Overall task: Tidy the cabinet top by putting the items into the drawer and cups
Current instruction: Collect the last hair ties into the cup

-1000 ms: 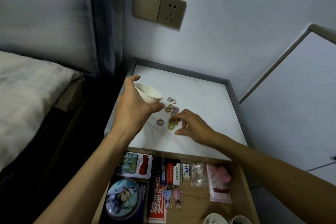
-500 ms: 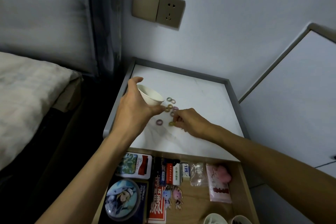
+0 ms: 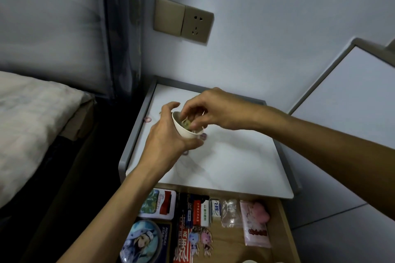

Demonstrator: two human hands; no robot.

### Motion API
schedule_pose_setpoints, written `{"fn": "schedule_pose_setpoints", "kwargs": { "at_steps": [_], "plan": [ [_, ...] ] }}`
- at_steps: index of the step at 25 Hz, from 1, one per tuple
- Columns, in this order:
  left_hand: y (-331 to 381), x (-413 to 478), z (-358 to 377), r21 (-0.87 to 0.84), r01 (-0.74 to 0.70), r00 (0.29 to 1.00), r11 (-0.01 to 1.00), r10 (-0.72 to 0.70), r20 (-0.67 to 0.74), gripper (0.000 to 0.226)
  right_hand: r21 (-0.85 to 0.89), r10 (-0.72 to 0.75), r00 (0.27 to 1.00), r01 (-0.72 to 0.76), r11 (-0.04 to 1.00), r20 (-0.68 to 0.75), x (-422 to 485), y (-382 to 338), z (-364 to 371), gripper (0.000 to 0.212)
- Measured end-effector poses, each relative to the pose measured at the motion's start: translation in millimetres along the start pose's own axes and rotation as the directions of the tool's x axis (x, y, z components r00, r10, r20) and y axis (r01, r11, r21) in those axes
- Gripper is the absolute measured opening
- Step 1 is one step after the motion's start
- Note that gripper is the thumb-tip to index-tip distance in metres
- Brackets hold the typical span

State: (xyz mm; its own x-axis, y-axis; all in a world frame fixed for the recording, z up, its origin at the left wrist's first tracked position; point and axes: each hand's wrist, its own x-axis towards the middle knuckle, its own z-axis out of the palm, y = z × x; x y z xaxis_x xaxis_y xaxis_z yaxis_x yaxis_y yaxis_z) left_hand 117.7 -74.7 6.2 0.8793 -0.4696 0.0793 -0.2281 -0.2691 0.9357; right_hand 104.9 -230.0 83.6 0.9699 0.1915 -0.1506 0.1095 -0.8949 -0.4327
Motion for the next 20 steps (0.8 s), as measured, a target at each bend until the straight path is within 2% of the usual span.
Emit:
{"fn": "schedule_pose_setpoints", "kwargs": {
  "at_steps": [1,3,5,6,8,10,12,14,20],
  "plan": [
    [0.6,-0.4,-0.6,-0.002,-0.004,1.000,1.000,0.004,0.004,0.093,0.018,-0.009,1.000,0.009,1.000,-0.005,0.4,0.0,0.2,0.025],
    [0.5,0.1,-2.1,-0.014,0.012,1.000,1.000,-0.012,-0.007,0.094,0.188,0.018,0.995,0.000,0.982,-0.096,-0.8,6.6,-0.7,0.024],
    [-2.8,2.0,-4.4,-0.003,0.025,0.999,1.000,-0.025,-0.042,0.098,0.359,0.118,0.966,-0.029,0.933,-0.230,-1.6,23.0,-0.9,0.017],
    [-5.2,3.2,-5.7,0.006,0.026,0.998,1.000,-0.026,-0.062,0.099,0.387,0.185,0.945,-0.070,0.920,-0.268,-1.5,35.5,2.5,0.014],
    [-8.7,5.0,-7.8,0.012,0.027,0.995,1.000,-0.026,-0.098,0.100,0.312,0.307,0.913,-0.219,0.925,-0.270,-1.2,64.7,18.7,0.013],
    [-11.3,5.5,-11.2,0.001,0.021,0.993,1.000,-0.021,-0.119,0.100,0.143,0.376,0.899,-0.352,0.925,-0.223,1.3,90.0,45.3,0.024],
    [-11.7,6.1,-14.1,-0.011,0.016,0.991,1.000,-0.017,-0.130,0.099,0.037,0.406,0.894,-0.407,0.913,-0.187,5.4,105.2,72.8,0.035],
    [-11.0,7.2,-16.2,-0.021,0.015,0.990,1.000,-0.018,-0.140,0.097,0.052,0.433,0.877,-0.432,0.900,-0.207,10.6,108.5,92.3,0.037],
    [-10.3,9.8,-16.9,-0.039,0.019,0.993,0.999,-0.023,-0.119,0.098,0.078,0.435,0.850,-0.432,0.898,-0.296,14.6,106.2,115.4,0.007]
  ]
}}
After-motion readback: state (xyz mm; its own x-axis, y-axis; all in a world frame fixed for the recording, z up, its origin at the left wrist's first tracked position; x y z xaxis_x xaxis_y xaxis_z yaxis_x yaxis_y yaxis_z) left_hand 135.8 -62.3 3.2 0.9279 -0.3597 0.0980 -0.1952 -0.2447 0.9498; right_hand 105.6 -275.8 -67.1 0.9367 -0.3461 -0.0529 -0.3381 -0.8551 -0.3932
